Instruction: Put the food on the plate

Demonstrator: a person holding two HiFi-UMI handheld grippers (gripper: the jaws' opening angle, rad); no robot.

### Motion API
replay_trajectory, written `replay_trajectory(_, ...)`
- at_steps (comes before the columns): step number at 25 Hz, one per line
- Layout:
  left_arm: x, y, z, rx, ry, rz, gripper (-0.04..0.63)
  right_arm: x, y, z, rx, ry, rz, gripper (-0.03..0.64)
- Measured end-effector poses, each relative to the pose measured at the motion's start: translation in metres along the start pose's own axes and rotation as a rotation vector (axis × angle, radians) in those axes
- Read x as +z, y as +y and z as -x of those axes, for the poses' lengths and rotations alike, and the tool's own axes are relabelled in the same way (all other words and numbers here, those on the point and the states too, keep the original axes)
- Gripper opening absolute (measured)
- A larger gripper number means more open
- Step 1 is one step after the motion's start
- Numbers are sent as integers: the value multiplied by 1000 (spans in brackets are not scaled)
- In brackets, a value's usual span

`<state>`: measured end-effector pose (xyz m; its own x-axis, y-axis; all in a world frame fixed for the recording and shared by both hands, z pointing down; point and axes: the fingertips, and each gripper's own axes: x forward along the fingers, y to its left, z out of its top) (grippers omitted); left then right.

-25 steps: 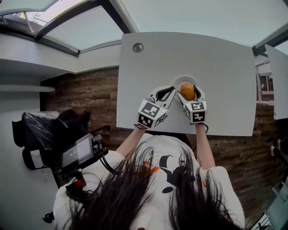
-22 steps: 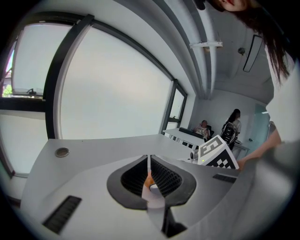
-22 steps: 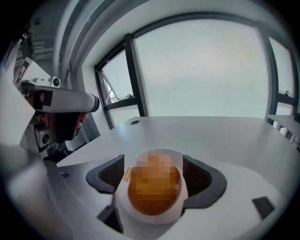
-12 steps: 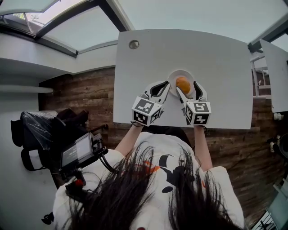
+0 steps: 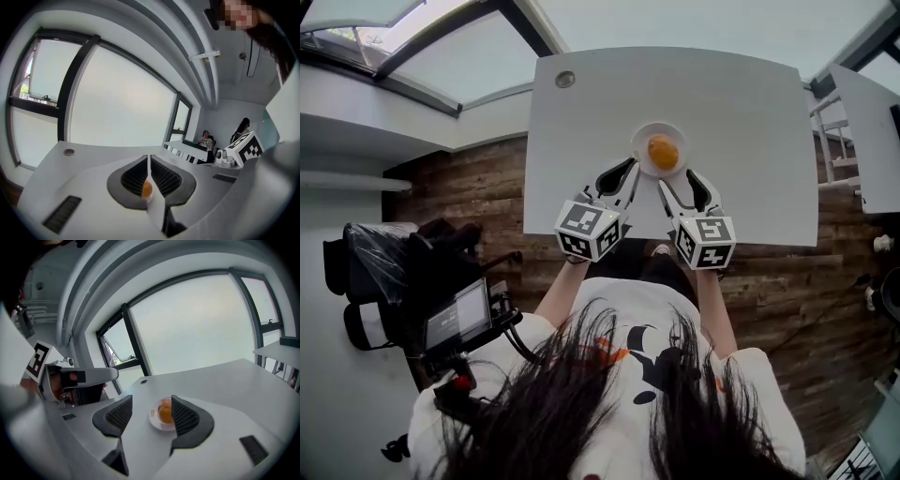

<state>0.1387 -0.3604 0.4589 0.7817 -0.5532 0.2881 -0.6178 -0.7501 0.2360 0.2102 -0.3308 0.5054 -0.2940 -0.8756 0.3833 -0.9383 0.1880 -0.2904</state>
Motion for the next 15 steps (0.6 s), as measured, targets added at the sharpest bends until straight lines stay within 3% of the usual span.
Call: replay_trajectory(15, -36, -55, 44, -3, 54, -33, 6, -30, 27, 56, 62, -20, -5, 270)
